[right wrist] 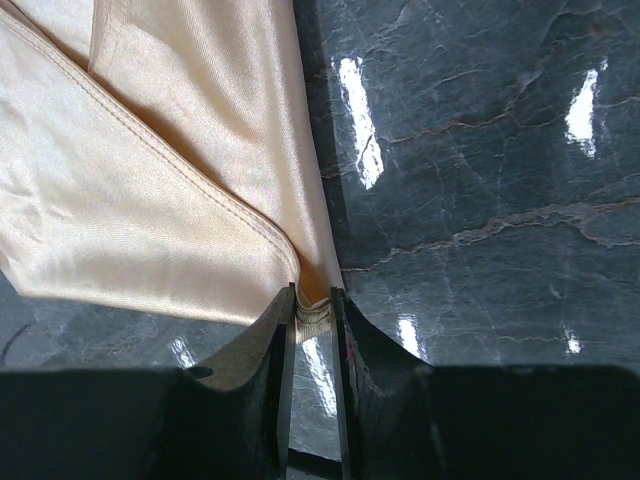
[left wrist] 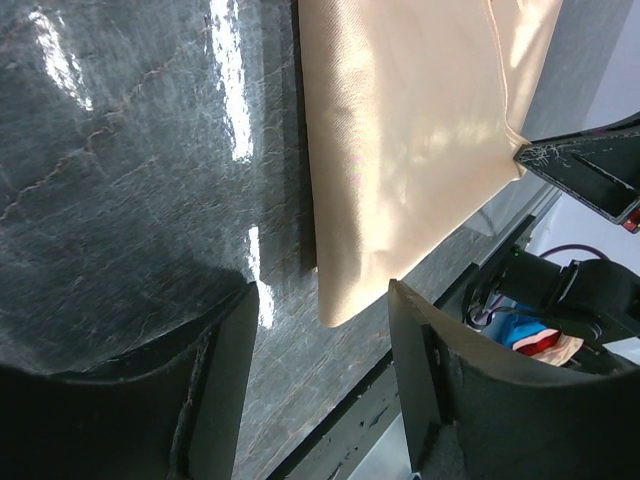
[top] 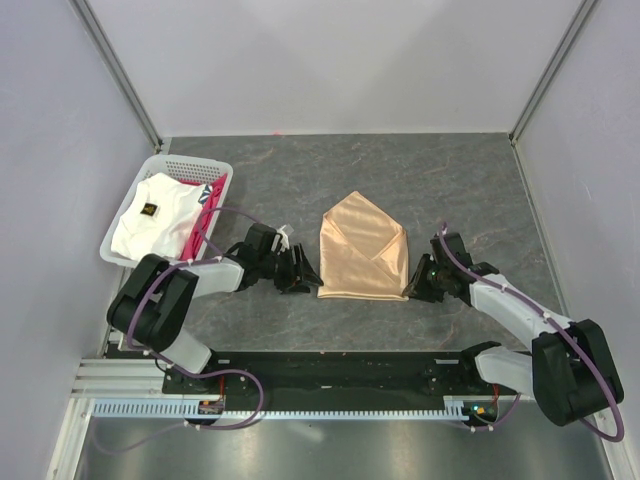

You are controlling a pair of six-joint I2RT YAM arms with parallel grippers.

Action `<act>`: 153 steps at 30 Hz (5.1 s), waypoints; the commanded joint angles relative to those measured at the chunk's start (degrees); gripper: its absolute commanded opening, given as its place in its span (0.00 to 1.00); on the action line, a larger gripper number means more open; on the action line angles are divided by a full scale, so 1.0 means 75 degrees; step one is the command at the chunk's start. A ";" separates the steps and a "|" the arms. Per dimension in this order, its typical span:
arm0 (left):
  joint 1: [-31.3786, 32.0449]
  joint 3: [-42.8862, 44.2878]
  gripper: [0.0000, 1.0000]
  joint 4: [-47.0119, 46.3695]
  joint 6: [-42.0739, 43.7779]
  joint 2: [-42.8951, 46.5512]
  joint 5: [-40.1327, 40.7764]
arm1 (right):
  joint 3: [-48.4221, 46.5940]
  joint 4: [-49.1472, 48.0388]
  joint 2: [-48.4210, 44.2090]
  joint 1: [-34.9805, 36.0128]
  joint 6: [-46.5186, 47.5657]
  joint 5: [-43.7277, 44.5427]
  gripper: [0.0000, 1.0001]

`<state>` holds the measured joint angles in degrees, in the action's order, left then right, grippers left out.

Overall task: Fold the napkin, place the utensils inside, and roll it up
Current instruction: Fold the napkin, then roll the napkin with the utensil

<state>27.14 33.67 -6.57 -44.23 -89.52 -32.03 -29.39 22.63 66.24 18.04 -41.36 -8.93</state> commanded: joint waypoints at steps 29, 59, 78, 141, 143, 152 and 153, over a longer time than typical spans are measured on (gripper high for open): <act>0.0530 -0.0013 0.44 -0.0694 -0.0654 -0.0955 -0.0182 | 0.0004 -0.0451 0.0286 0.0161 -0.0133 0.0241 0.27; 0.0320 0.0444 0.02 -0.0659 -0.1638 -0.0697 -0.1143 | -0.1553 -0.1400 -0.0033 0.5710 0.3101 0.4668 0.74; -0.0008 0.0163 0.02 -0.0894 -0.1814 -0.0709 -0.1553 | -0.2492 -0.2947 0.3660 0.7731 0.3968 0.7319 0.74; -0.0712 -0.0926 0.83 -0.0178 0.0213 0.1375 0.1211 | -0.3768 -0.0921 0.4844 0.4954 0.5070 0.0782 0.17; -0.0700 -0.1044 0.83 -0.0249 0.0447 0.1598 0.1387 | -0.3909 -0.0641 0.5007 0.4755 0.5082 0.0175 0.16; -0.0618 -0.1641 0.84 -0.1056 0.1174 0.2466 0.1704 | -0.4566 0.0017 0.5722 0.3911 0.5082 -0.2147 0.12; -0.0595 -0.1711 0.84 -0.1116 0.1209 0.2513 0.1704 | -0.4659 0.0075 0.5816 0.3771 0.5082 -0.2521 0.12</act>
<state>22.17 22.37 -9.89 -39.94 -73.10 -21.65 -63.24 16.45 105.41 48.18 -3.20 -15.64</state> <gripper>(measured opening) 0.841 0.119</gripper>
